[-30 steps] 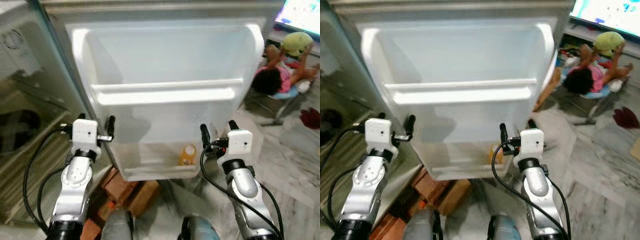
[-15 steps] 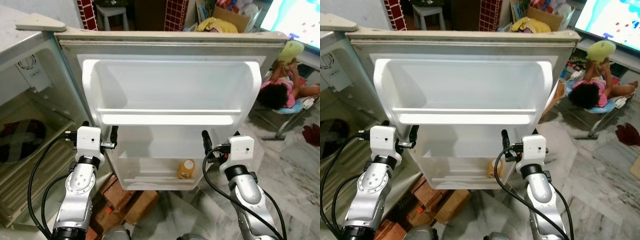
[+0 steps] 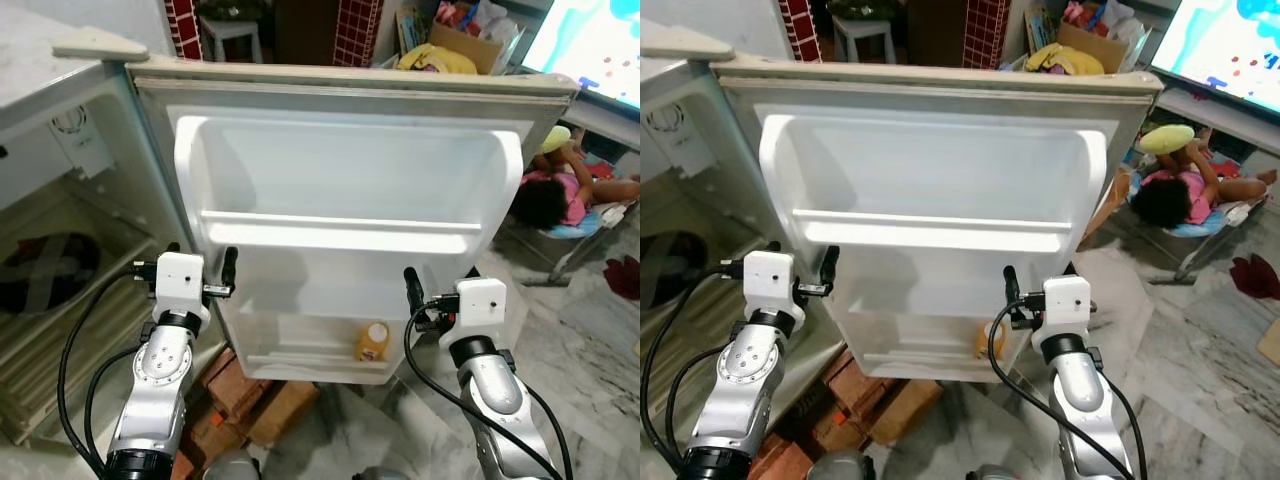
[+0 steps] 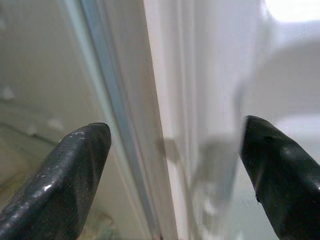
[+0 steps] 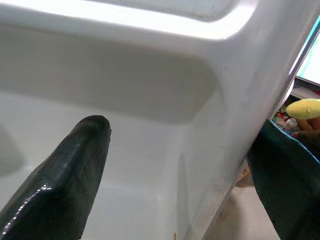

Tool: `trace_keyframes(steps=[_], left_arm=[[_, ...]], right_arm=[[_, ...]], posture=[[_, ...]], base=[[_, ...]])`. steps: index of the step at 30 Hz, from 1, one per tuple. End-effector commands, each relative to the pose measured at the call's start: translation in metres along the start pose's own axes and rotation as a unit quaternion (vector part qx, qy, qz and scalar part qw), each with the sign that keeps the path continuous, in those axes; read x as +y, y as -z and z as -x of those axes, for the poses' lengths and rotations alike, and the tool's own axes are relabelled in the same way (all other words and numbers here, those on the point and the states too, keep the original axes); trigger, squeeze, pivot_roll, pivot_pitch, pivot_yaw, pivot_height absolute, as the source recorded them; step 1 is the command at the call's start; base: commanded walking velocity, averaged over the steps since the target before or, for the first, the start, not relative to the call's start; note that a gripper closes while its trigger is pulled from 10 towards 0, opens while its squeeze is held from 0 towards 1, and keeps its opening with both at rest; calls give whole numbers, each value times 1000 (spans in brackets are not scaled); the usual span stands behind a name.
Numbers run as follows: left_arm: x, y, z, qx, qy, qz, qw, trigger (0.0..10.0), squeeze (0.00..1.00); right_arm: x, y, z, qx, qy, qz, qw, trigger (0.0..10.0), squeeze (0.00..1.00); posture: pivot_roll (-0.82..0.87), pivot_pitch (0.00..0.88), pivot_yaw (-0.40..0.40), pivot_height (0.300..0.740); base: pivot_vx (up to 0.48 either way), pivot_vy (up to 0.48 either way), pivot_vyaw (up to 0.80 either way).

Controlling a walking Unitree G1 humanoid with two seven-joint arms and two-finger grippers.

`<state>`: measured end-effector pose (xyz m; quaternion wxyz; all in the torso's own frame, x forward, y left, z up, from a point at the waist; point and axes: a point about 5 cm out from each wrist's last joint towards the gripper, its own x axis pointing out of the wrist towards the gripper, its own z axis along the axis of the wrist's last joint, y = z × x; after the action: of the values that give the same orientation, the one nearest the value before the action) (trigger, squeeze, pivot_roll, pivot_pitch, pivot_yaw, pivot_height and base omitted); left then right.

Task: Restocking fridge

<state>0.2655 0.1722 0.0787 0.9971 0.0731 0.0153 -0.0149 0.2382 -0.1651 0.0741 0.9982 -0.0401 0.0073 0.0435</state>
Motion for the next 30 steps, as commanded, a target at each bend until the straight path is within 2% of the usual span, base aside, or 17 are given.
trace_keyframes(steps=[1, 15, 30], left_arm=[[-2, 1, 1, -1, 3, -5, 1000, 10000, 0], [2, 0, 0, 0, 7, -14, 1000, 10000, 0], [3, 1, 4, -2, 5, -12, 1000, 10000, 0]], right_arm=[[4, -1, 1, -4, -8, -1, 1000, 10000, 0], [4, 0, -1, -6, 3, -6, 1000, 10000, 0], [3, 2, -3, -9, -7, -8, 1000, 10000, 0]], posture=[[11, 0, -42, 740], [19, 0, -27, 740], [38, 0, -32, 740]], base=[[-304, 0, 0], [-290, -17, 0], [0, 0, 0]])
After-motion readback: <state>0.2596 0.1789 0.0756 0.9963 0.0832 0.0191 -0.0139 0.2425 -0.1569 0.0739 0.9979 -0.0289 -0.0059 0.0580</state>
